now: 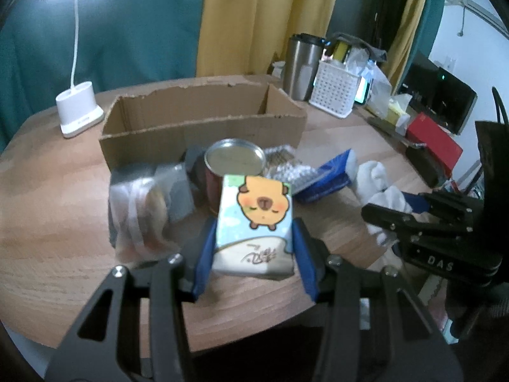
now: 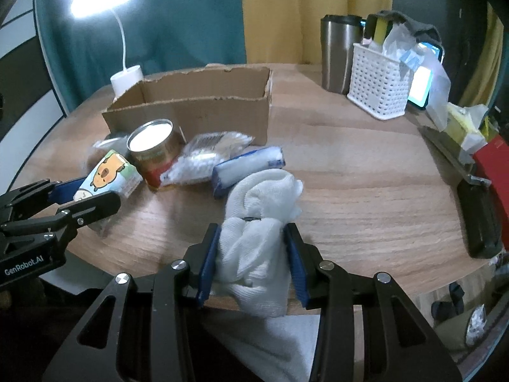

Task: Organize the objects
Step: 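Carry the tissue pack with the left tool while the right tool carries the socks toward the box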

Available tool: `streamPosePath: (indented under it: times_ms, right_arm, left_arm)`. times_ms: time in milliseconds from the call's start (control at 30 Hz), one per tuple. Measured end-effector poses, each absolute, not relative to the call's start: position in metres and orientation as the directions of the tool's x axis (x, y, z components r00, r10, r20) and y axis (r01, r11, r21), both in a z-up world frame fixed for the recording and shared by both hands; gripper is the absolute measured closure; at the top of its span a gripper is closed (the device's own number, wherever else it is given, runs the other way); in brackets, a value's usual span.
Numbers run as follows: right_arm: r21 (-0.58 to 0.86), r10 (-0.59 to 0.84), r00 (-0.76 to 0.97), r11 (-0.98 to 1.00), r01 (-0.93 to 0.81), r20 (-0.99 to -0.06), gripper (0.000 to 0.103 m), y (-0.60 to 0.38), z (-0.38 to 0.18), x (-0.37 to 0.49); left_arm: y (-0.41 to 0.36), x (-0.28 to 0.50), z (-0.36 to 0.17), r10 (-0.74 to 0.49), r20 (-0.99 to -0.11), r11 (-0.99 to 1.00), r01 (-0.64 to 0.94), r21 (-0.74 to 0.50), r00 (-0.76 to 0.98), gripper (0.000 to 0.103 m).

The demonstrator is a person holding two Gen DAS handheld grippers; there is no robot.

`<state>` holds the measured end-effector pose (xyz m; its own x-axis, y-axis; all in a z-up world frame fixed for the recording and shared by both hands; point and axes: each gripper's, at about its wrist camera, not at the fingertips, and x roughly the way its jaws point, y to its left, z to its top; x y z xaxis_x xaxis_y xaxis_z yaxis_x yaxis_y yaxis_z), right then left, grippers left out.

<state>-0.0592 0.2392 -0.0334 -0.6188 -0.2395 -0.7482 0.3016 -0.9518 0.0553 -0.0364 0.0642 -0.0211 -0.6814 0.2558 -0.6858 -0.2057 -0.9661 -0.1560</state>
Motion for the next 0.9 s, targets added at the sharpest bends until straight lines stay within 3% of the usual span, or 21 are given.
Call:
streamPosePath:
  times_ms: [900]
  right_arm:
    - [0.039,-0.226,-0.672,-0.959,0.281,-0.705,0.06,0.25,0.003,-0.087]
  left_arm:
    - [0.051,-0.063,0.013,0.242,-0.639,-0.97,-0.17,-0.172,-0.73,0.055]
